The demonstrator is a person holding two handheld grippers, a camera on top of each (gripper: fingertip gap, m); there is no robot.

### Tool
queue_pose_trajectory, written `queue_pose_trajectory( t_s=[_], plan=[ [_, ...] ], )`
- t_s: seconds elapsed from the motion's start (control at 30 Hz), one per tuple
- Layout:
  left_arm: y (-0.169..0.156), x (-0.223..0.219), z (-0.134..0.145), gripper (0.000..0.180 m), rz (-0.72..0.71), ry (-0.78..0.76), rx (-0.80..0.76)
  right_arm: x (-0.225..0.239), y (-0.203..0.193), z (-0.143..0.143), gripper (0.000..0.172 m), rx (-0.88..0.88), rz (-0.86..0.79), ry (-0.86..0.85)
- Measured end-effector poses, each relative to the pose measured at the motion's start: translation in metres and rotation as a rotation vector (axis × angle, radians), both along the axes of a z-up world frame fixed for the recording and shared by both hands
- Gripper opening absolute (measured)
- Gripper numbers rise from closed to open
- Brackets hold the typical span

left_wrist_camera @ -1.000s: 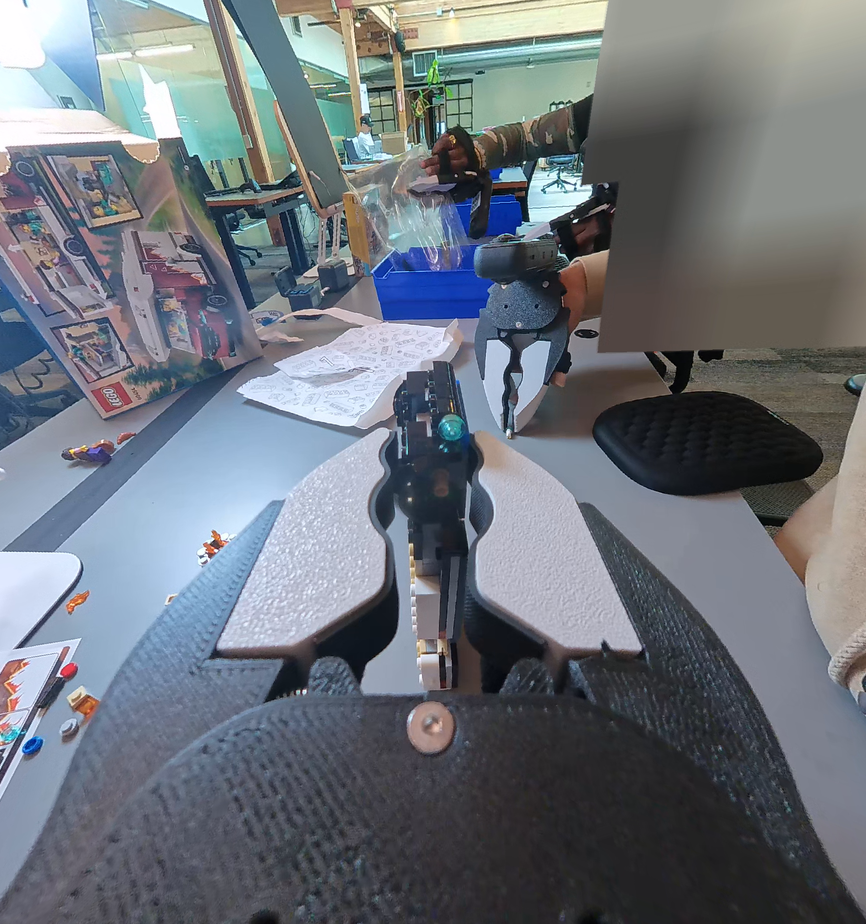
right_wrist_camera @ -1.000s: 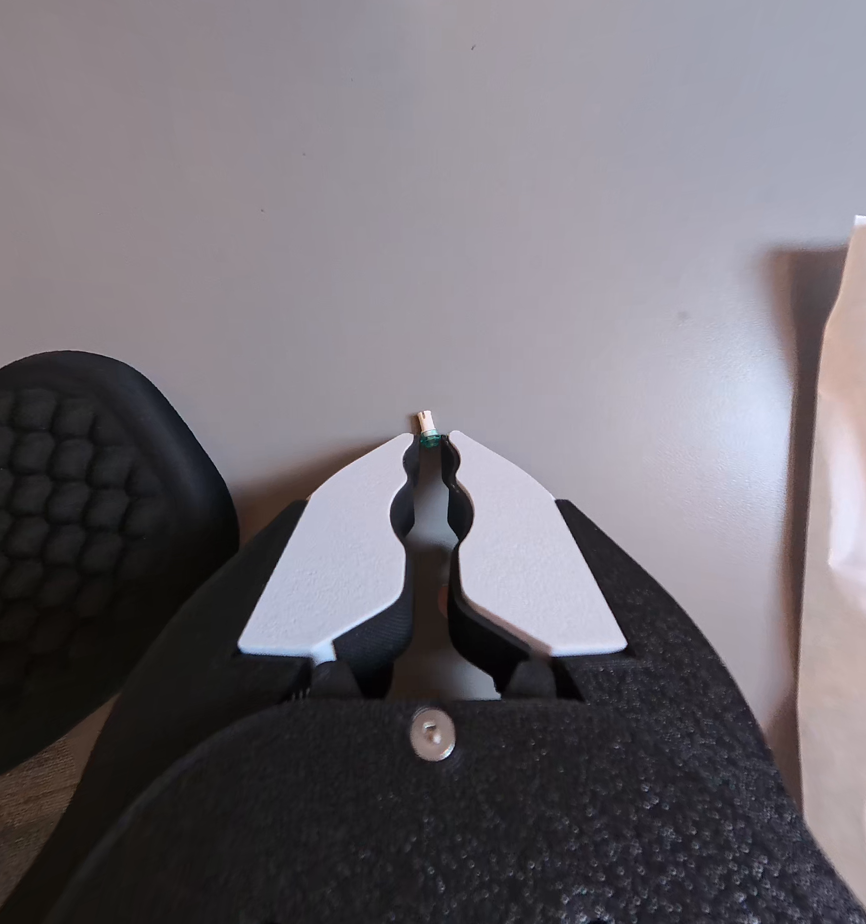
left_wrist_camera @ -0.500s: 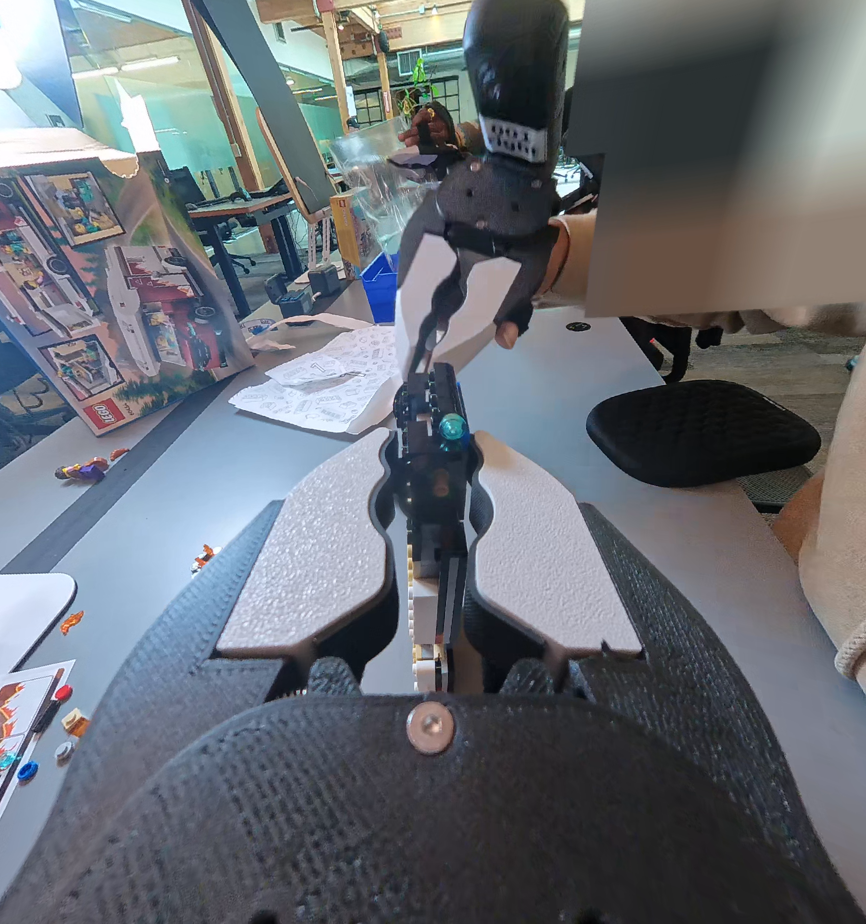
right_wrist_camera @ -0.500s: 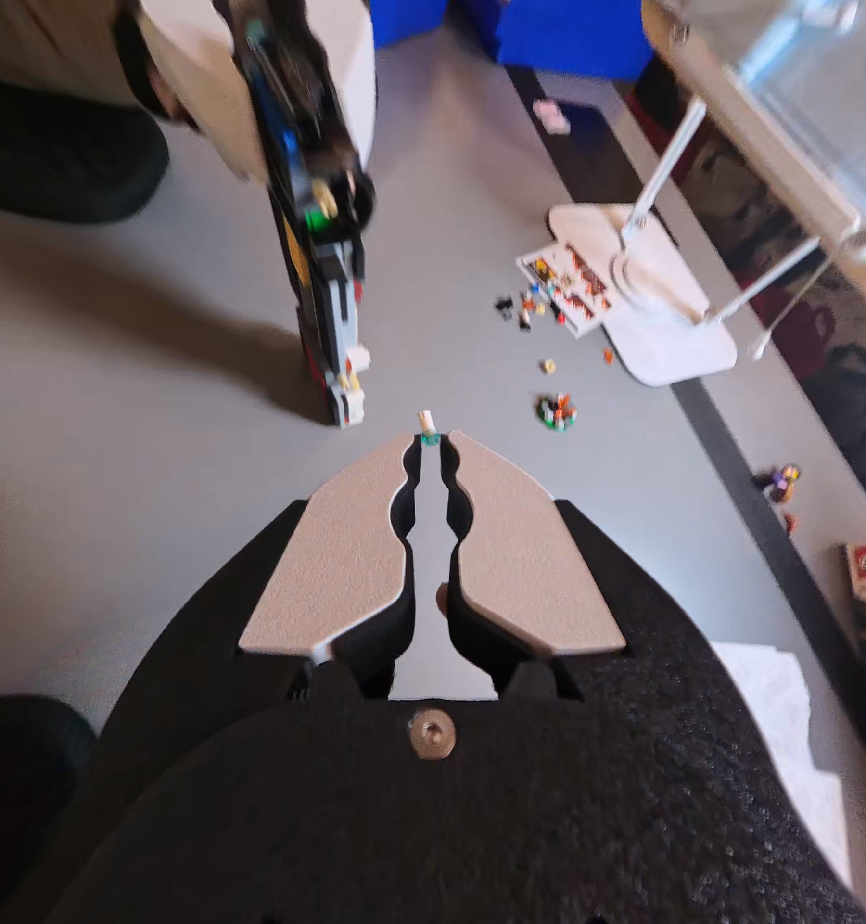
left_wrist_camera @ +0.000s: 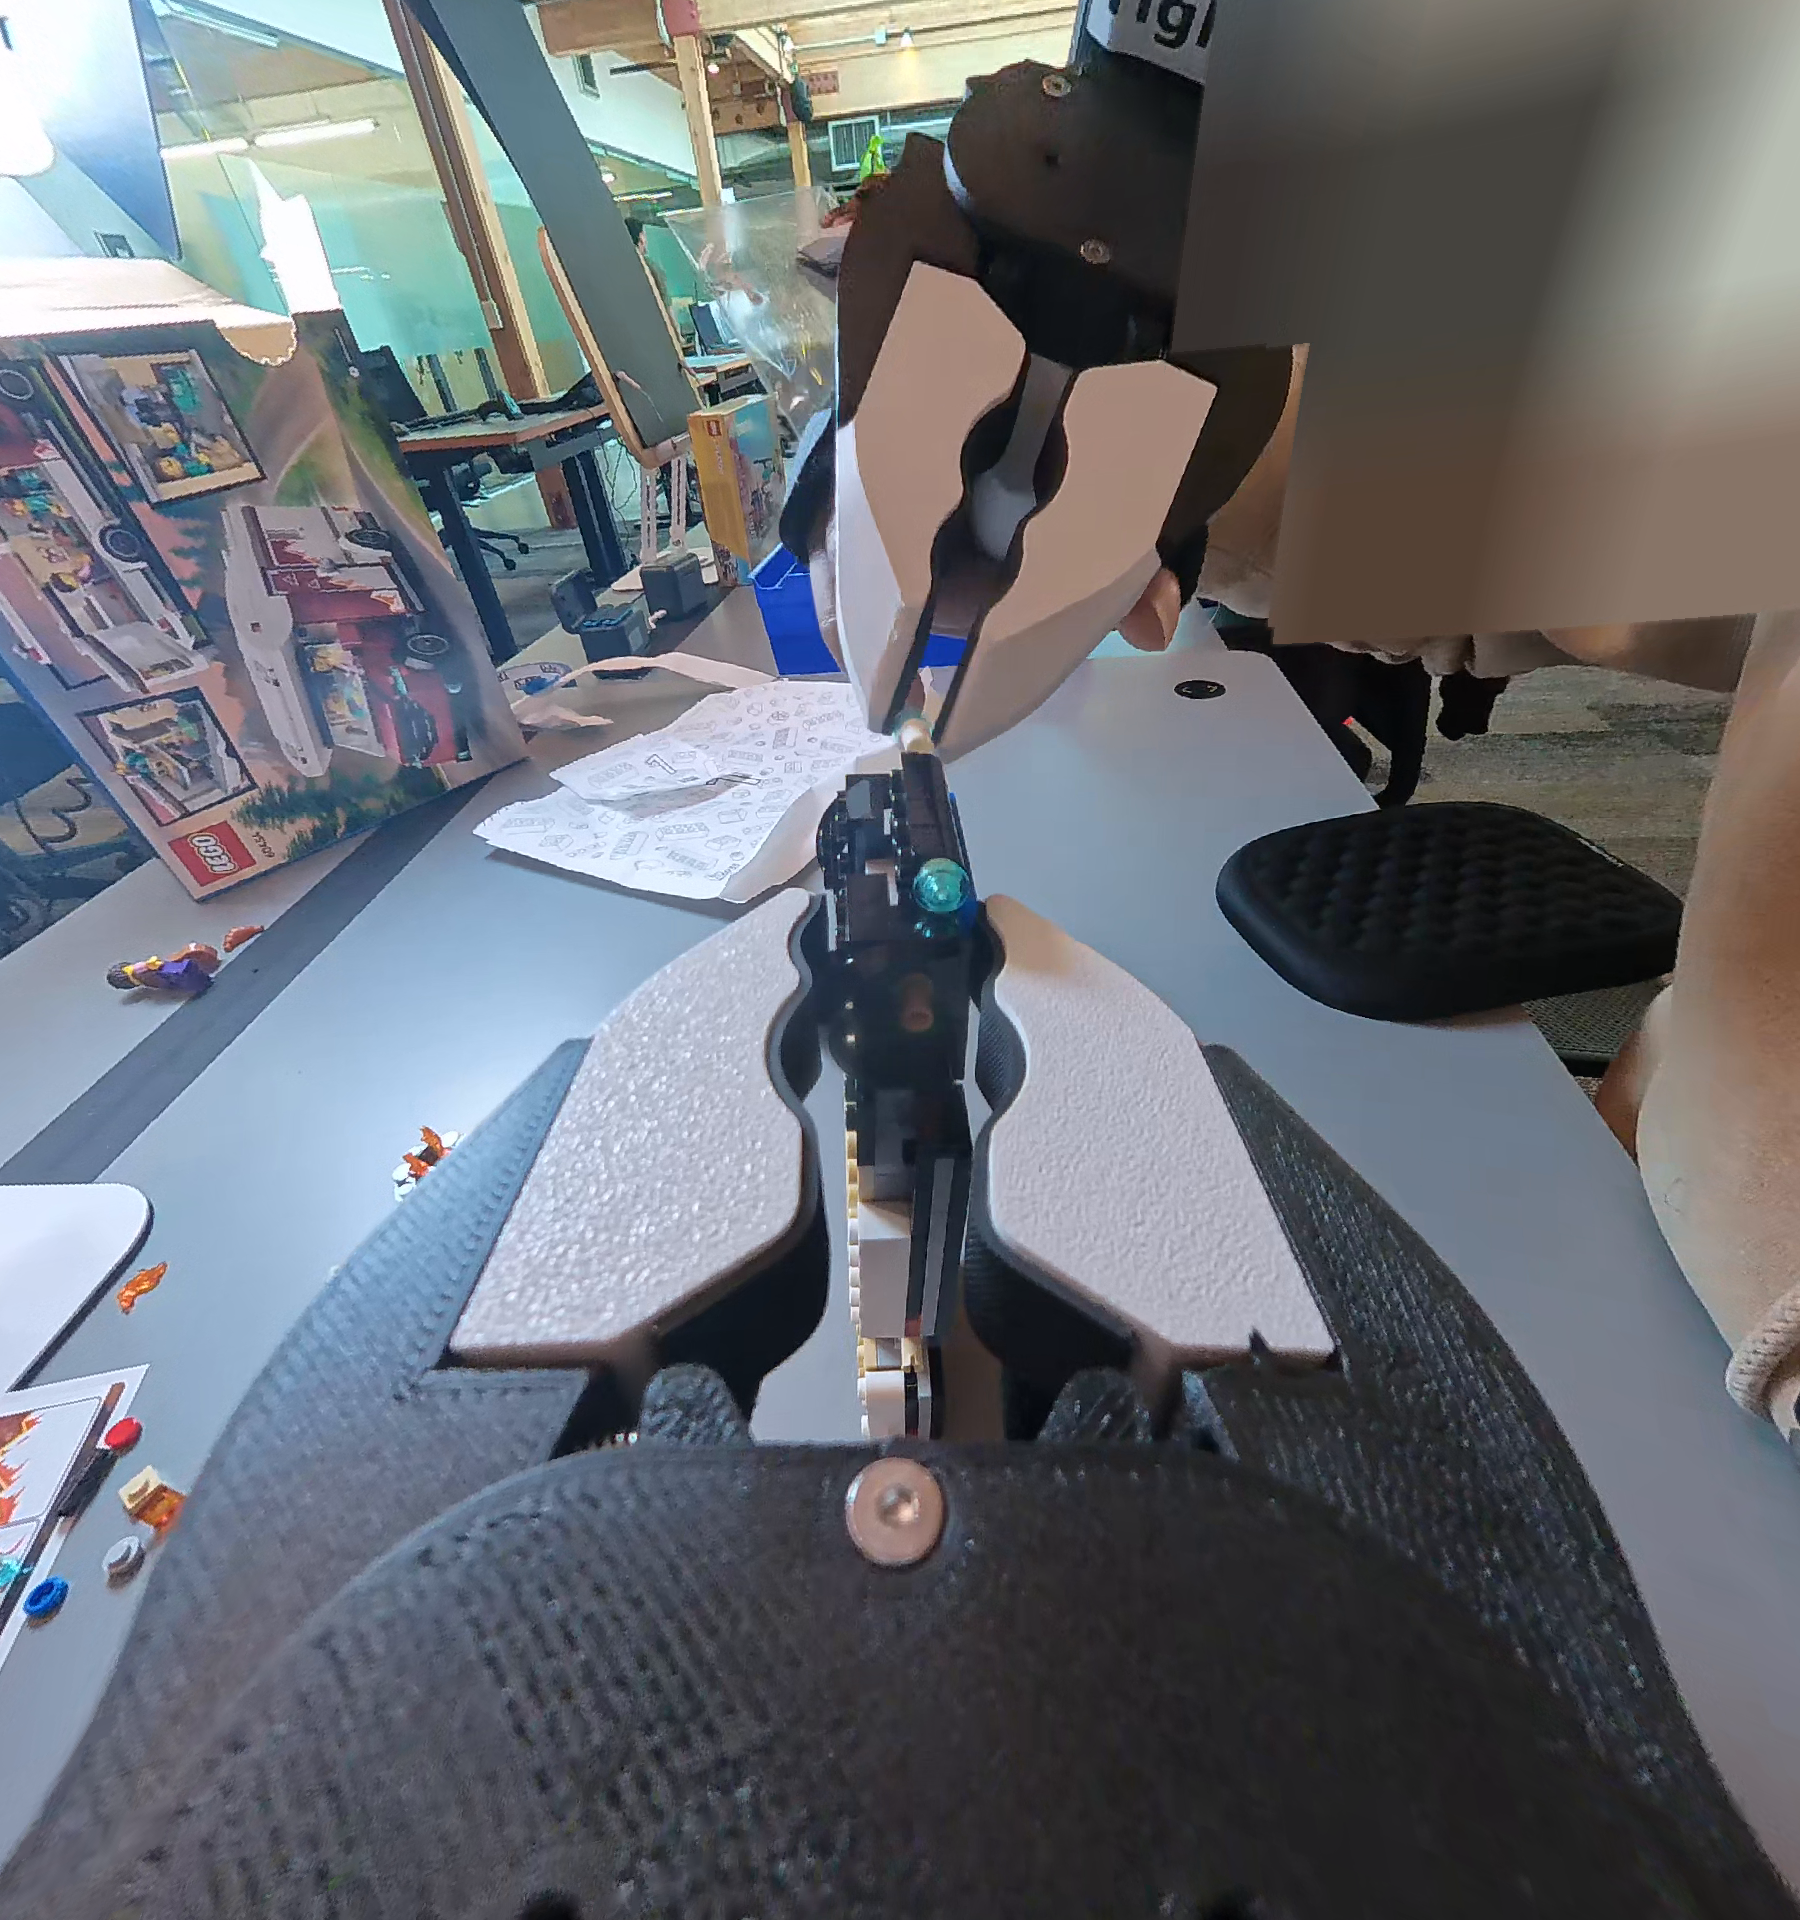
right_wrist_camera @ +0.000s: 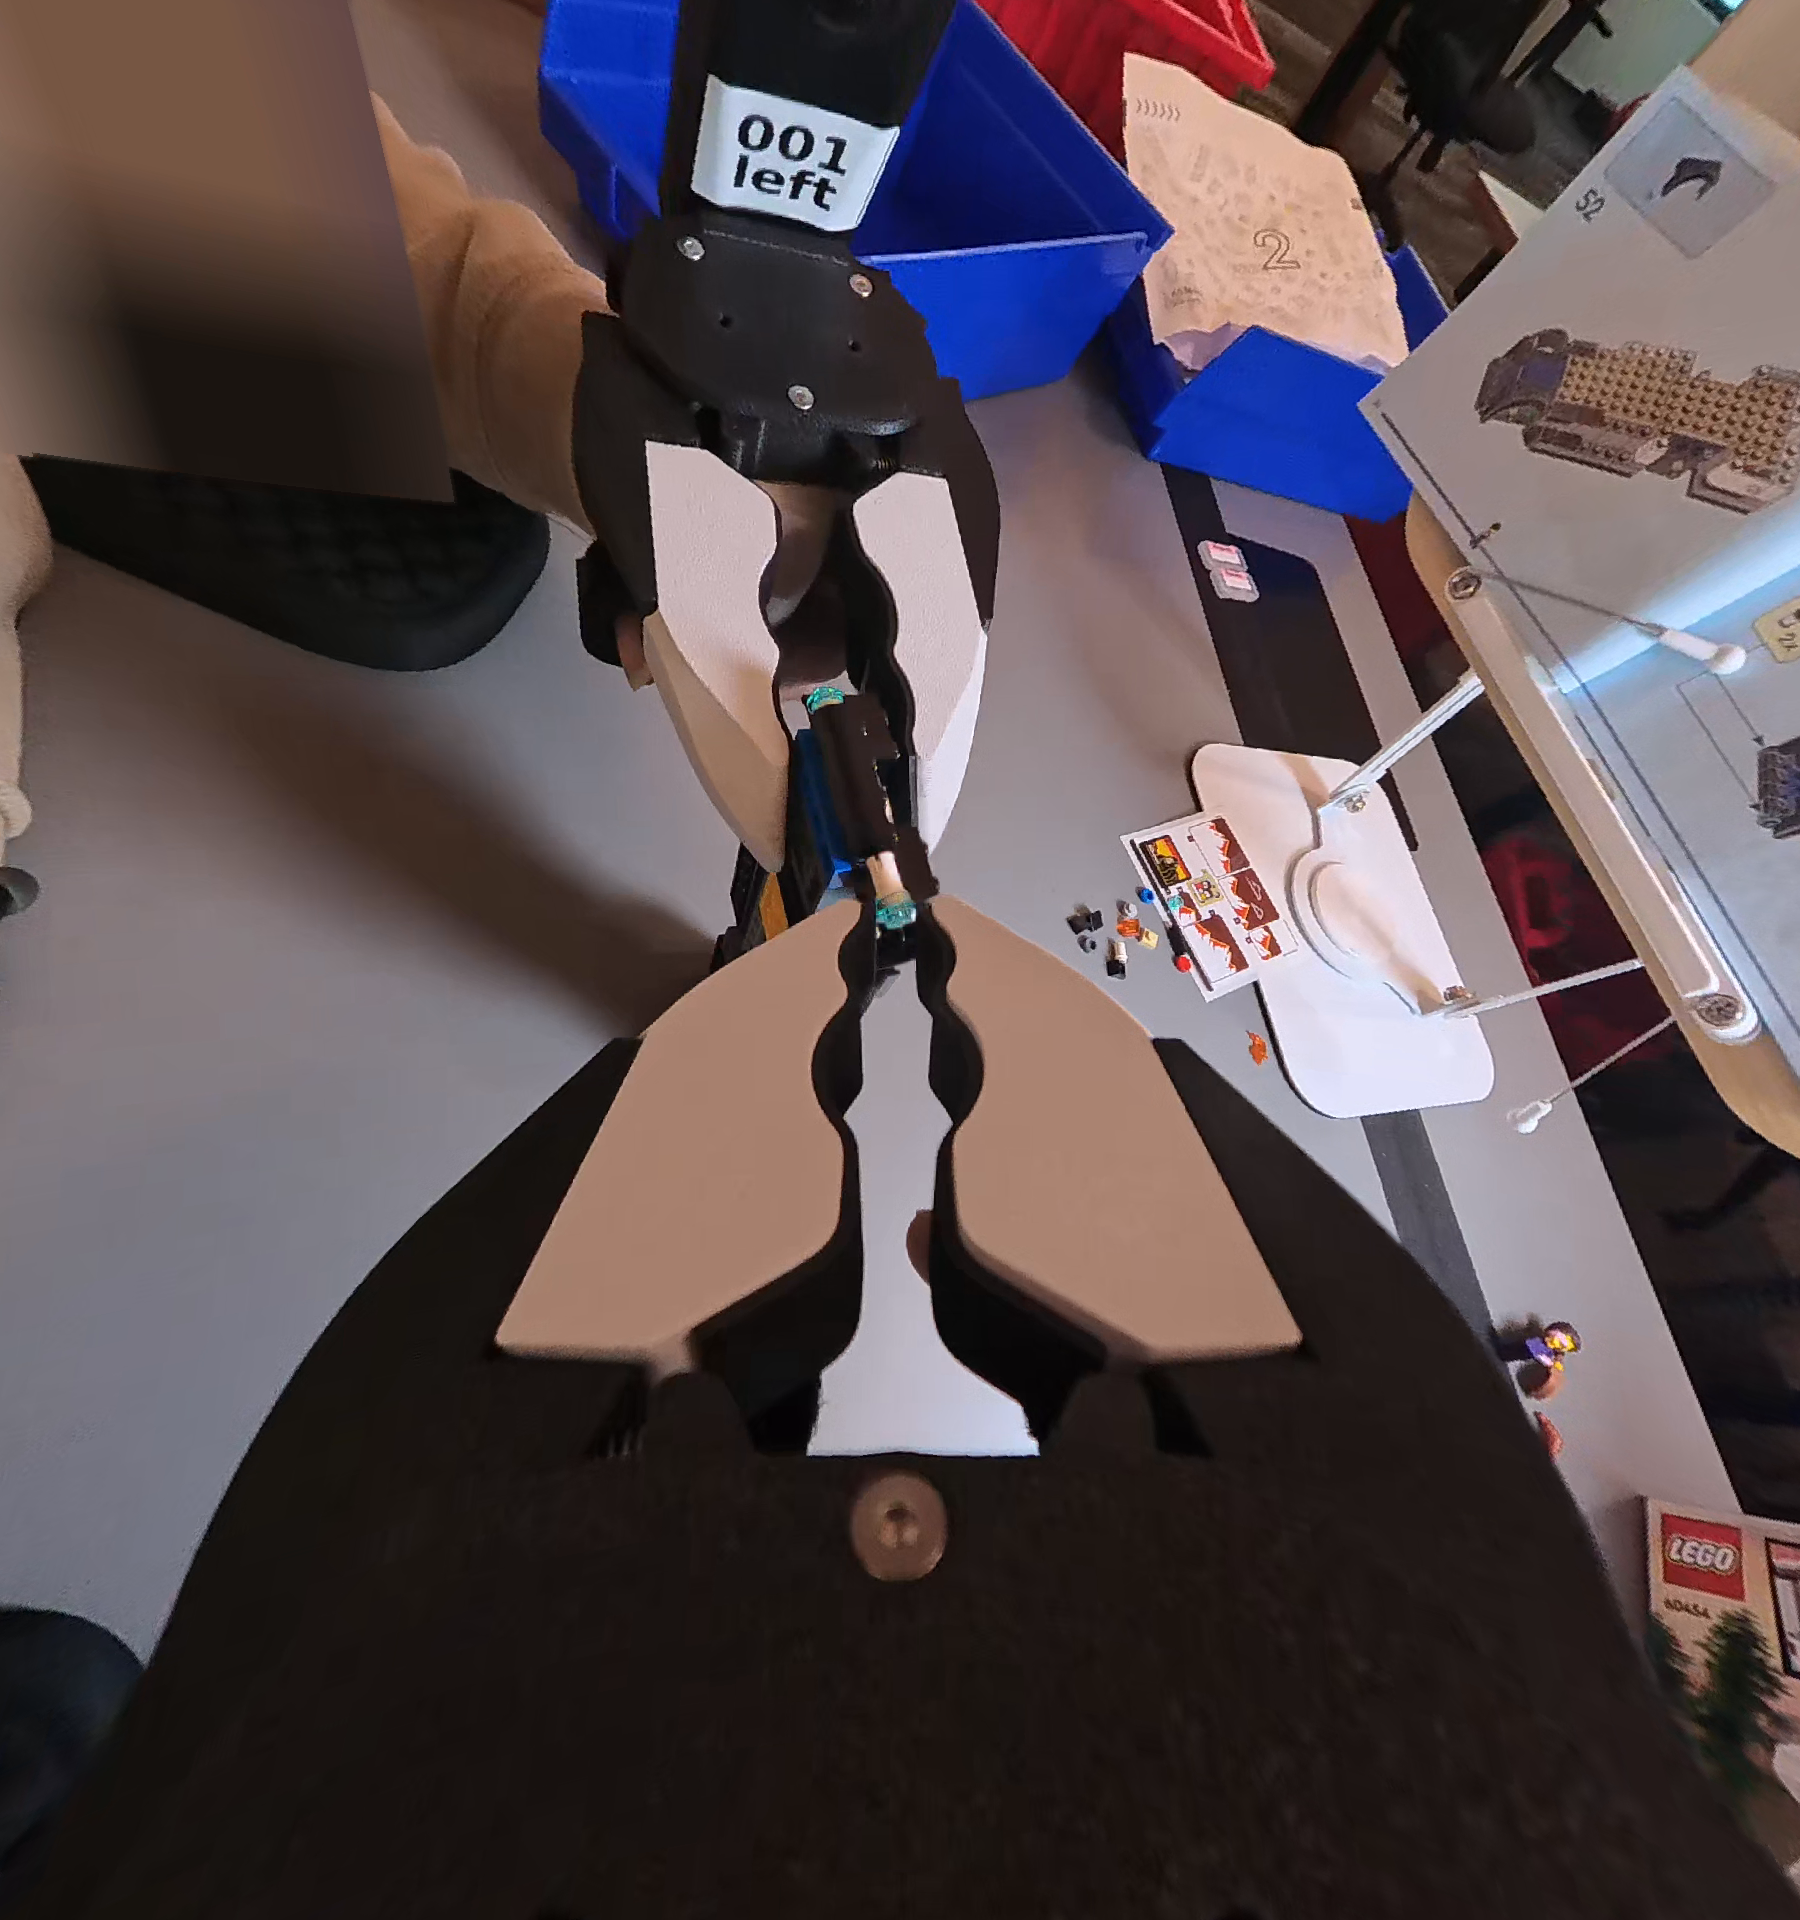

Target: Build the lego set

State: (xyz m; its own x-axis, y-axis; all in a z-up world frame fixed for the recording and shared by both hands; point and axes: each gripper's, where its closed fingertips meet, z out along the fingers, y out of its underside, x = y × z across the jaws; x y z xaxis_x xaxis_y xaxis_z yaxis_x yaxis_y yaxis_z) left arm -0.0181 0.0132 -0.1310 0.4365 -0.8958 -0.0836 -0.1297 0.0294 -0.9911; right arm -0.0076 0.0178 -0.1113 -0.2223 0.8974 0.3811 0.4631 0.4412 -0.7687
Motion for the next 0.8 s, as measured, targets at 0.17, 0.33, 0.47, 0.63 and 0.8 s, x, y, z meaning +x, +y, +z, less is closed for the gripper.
queue_pose_trajectory(
  t_s=[0.17, 0.33, 0.47, 0.63, 0.8],
  plan=[
    [0.0004, 0.0001, -0.0002, 0.025, 0.004, 0.003, -0.002, -0.0023, -0.0007, -0.0029, 0.007, 0.004, 0.002, -0.029],
    [0.0011, 0.0003, -0.0007, 0.025, 0.010, 0.013, -0.015, -0.0022, 0.0002, -0.0029, 0.007, 0.002, -0.007, -0.046],
    [0.0017, -0.0001, -0.0014, 0.026, 0.015, 0.027, -0.026, -0.0029, 0.0010, -0.0024, 0.007, -0.015, -0.019, -0.045],
    [0.0021, -0.0005, -0.0017, 0.026, 0.021, 0.032, -0.034, -0.0031, 0.0013, -0.0015, 0.007, -0.034, -0.026, -0.034],
    [0.0026, -0.0010, -0.0015, 0.025, 0.022, 0.027, -0.040, -0.0040, 0.0023, -0.0017, 0.007, -0.086, -0.035, -0.013]
  ],
)
